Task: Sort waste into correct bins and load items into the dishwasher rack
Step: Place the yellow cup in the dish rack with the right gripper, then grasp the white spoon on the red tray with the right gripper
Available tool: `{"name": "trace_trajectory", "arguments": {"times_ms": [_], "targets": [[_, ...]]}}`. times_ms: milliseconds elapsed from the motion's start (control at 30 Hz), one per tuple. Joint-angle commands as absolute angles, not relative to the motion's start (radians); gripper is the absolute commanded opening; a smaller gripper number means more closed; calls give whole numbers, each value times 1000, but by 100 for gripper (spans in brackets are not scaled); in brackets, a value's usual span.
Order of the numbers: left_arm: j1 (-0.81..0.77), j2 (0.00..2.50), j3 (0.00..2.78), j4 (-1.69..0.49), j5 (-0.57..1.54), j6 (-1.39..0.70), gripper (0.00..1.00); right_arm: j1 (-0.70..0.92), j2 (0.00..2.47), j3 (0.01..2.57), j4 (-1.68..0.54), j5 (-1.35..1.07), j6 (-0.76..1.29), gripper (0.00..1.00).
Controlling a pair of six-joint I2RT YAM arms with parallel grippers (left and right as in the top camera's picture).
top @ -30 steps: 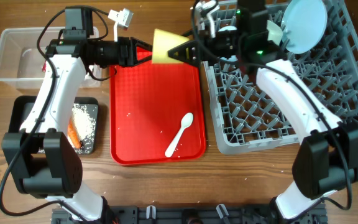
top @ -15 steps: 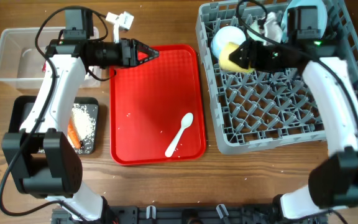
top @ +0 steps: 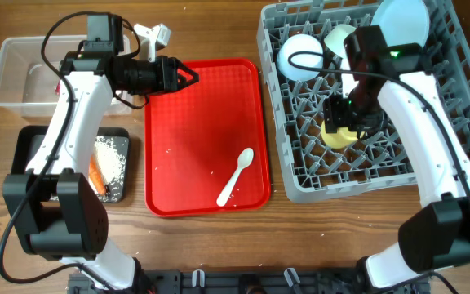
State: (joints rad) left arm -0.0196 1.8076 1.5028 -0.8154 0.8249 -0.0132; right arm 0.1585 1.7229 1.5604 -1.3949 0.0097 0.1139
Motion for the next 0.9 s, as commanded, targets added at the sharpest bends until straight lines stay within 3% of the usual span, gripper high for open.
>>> {"name": "trace_trajectory", "arguments": {"times_ms": [0,133,200,300,467,533,700,867], "targets": [[-15,1801,1507,-820,816,-8,45,160,1749,1519,-1363,36,109,64],[-16,1801,1507,-820,816,-7,45,160,1779,1468,-1316,26,107,64],[-18,1801,1507,-820,816,-8,51,160,1797,1464,-1279,26,106,86],[-25,1801,1507,-820,816,-7,56,160,1797,1465,-1229,24,107,100],[-52,1801,1507,-835,773,-4,63,160,1774,1632,-1270,-67,104,100],[-78,1801,1507,-870,576,-4,58,183,1728,1761,-1285,-205,57,100],[-54,1801,1507,-878,450,-11,57,524,1746,1722,-1255,-226,131,100],[-25,1801,1507,-859,350,-114,65,778,1886,1541,-1143,-96,150,100]]}}
